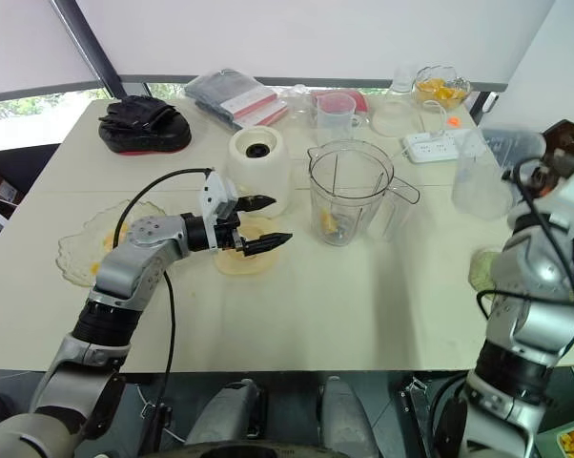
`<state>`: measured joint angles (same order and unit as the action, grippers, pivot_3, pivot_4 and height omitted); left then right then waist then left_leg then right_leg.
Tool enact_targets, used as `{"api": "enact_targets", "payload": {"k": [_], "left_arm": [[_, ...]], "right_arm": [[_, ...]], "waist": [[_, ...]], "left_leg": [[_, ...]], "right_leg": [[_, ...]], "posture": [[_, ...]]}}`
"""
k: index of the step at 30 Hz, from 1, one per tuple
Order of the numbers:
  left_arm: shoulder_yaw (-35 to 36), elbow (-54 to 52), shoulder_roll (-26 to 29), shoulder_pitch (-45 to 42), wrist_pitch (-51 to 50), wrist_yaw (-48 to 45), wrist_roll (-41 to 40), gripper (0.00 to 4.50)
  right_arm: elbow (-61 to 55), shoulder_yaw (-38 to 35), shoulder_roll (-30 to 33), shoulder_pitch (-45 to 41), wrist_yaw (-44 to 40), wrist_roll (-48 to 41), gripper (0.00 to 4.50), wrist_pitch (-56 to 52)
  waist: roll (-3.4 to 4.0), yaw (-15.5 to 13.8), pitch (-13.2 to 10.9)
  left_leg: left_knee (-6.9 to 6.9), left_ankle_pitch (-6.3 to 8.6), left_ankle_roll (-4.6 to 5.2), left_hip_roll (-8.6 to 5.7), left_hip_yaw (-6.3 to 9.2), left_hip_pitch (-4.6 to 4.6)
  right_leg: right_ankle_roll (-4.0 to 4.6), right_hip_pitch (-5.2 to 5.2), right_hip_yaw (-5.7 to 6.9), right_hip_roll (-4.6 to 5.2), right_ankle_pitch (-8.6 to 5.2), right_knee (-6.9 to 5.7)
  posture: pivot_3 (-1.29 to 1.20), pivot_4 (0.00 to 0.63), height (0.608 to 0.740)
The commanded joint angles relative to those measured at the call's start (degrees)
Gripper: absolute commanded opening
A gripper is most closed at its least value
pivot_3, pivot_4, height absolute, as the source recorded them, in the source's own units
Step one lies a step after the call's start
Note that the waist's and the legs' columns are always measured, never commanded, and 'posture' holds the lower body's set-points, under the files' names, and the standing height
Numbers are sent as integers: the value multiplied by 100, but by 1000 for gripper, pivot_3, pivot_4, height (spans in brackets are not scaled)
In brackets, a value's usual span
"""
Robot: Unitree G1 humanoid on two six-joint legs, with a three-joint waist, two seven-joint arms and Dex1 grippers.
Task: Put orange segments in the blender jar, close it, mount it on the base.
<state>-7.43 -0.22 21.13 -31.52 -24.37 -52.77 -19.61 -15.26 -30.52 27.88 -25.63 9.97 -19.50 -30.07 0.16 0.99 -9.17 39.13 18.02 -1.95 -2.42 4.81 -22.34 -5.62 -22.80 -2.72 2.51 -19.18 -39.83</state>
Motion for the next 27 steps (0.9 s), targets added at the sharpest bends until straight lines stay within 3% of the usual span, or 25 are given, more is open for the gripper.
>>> {"api": "enact_targets", "payload": {"k": [1, 11, 27], "left_arm": [[125, -295, -25, -42, 56, -18, -194, 4500], [229, -538, -52, 135, 31, 70, -499, 4500], [161, -458, -18, 151, 127, 103, -445, 4500]], "right_arm": [[-175, 301, 562, -554, -473, -3, 15, -220], [-222, 1536, 1753, -1057, -1805, 721, 15, -8], [-487, 2065, 2037, -739, -2593, 1898, 15, 740]], "waist": [[0, 3, 0], [-5, -10, -3], [-10, -22, -7]], "left_leg": [[-1, 0, 0, 0, 0, 0], [-6, 2, 3, 2, 1, -10], [-8, -3, -6, 2, 0, -13]], "right_leg": [[0, 0, 0, 0, 0, 3], [0, 3, 3, 2, 0, 33], [-1, 2, 3, 4, 0, 42]], "posture": [[0, 150, 740], [0, 150, 740], [0, 150, 740]]}}
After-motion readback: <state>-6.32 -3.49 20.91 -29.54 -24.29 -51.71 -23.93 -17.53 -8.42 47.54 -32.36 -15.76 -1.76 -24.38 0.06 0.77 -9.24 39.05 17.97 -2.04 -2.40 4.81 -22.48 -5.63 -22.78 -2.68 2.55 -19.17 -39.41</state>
